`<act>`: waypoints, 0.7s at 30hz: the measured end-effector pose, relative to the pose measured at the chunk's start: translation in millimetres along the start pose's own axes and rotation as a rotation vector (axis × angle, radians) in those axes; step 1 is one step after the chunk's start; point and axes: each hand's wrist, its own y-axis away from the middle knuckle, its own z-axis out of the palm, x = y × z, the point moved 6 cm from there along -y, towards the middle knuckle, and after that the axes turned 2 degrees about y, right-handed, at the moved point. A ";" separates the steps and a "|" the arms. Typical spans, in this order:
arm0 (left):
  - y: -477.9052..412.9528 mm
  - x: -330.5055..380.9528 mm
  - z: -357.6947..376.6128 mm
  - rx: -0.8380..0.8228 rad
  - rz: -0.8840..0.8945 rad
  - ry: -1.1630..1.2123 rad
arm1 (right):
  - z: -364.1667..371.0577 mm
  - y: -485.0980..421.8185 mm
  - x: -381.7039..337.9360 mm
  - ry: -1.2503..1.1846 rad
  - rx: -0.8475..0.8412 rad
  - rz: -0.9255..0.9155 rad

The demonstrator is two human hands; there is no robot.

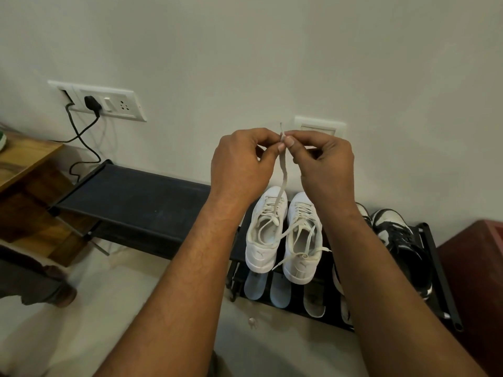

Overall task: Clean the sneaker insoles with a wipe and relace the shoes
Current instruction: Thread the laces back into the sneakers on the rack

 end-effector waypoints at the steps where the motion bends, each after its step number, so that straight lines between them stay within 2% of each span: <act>1: -0.1 -0.8 0.6 -0.002 -0.005 0.002 | 0.1 0.0 1.2 -0.005 -0.001 -0.001; 5: -0.9 -3.9 -0.8 0.020 -0.026 0.019 | -0.7 -0.7 18.0 0.013 -0.001 0.020; 8: -2.9 -8.1 -5.2 0.047 -0.039 0.058 | -1.0 -0.6 59.8 0.253 -0.068 0.109; 11: -4.1 -11.7 -7.7 0.059 -0.056 0.074 | -1.1 1.9 99.9 0.584 -0.277 0.170; 14: -4.9 -12.8 -11.9 0.079 -0.061 0.095 | 5.8 12.2 128.8 0.948 -0.574 0.146; 16: -5.4 -12.2 -15.8 0.097 -0.058 0.121 | 12.9 23.1 145.0 1.146 -0.688 0.109; 18: -5.4 -10.9 -18.2 0.105 -0.054 0.134 | 19.1 30.5 152.1 1.270 -0.687 0.053; 21: -4.9 -10.4 -17.3 0.098 -0.060 0.146 | 24.2 32.0 149.8 1.331 -0.633 -0.049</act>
